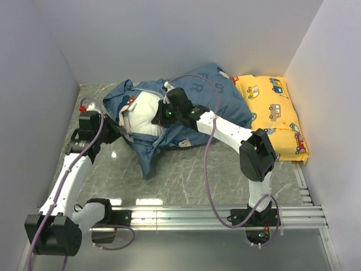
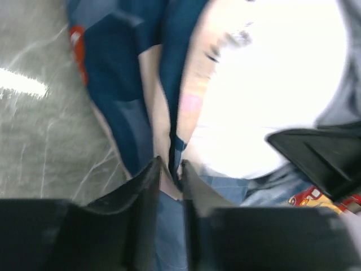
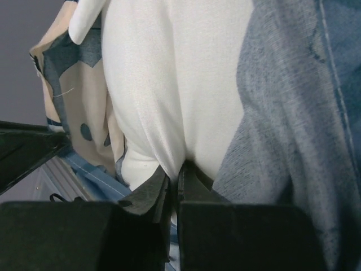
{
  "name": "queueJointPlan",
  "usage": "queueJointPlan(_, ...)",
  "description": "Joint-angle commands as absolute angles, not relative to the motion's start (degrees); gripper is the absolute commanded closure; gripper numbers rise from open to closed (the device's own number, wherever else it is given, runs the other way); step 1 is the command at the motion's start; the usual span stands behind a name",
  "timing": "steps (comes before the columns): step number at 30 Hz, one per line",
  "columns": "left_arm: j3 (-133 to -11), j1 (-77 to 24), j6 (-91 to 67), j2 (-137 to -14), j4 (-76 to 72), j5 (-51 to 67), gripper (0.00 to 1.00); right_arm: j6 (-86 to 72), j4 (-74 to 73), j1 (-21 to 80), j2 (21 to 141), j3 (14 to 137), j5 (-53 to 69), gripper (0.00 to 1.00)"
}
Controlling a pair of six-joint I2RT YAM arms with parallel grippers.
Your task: Remove the pillowcase from the pillow
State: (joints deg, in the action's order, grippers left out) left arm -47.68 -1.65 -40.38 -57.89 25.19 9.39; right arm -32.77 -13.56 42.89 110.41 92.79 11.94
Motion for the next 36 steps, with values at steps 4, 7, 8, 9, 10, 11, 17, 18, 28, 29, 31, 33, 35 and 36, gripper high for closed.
queueJointPlan(4,-55.5,-8.4,-39.7,-57.7,30.0,1.2,0.49,-32.8,-11.9,43.4,109.5,98.1,6.5,1.00)
queueJointPlan(7,-55.6,-13.3,-44.0,-57.5,30.8,-3.7,0.29,-32.7,-12.6,43.5,109.6,98.8,5.2,1.00)
queueJointPlan(8,-54.5,-16.1,-47.1,-56.9,30.6,-4.9,0.23,-32.7,-13.1,43.8,109.8,99.1,4.3,1.00)
queueJointPlan(9,-53.9,-17.2,-48.8,-56.3,30.8,-6.4,0.21,-32.6,-13.3,43.8,109.8,99.2,4.0,1.00)
queueJointPlan(10,-53.0,-18.3,-50.3,-55.7,30.1,-8.9,0.19,-32.6,-13.4,43.9,109.9,99.3,3.9,1.00)
queueJointPlan(11,-50.9,-19.6,-53.1,-54.5,29.4,-9.6,0.14,-32.7,-13.3,43.9,110.0,99.3,3.7,1.00)
queueJointPlan(17,-45.1,-20.2,-58.4,-58.2,24.2,-8.5,0.08,-32.4,-14.2,45.2,111.1,100.9,2.8,1.00)
queueJointPlan(18,-44.5,-20.2,-59.0,-59.0,23.6,-8.4,0.08,-32.3,-14.2,45.4,111.3,101.4,2.6,1.00)
queueJointPlan(28,-31.3,-20.4,-62.0,-56.5,18.1,-1.8,0.99,-30.7,-18.1,45.3,114.0,107.9,-1.7,1.00)
queueJointPlan(29,-29.7,-20.4,-62.7,-55.6,18.4,-1.4,1.00,-30.2,-18.5,45.2,114.3,108.8,-2.2,1.00)
queueJointPlan(31,-28.5,-20.4,-62.9,-54.6,19.2,-1.1,0.99,-30.0,-19.7,44.8,114.8,111.2,-3.0,1.00)
queueJointPlan(33,-26.5,-20.3,-63.4,-53.2,19.1,-0.6,0.99,-30.0,-20.1,43.6,115.0,113.0,-3.6,1.00)
queueJointPlan(35,-25.0,-20.4,-63.9,-52.4,19.2,-0.5,0.99,-30.7,-20.2,41.8,114.6,113.7,-2.5,1.00)
queueJointPlan(36,-24.6,-20.4,-64.0,-52.0,19.2,-0.4,0.99,-31.0,-20.5,41.2,114.6,114.9,-2.1,1.00)
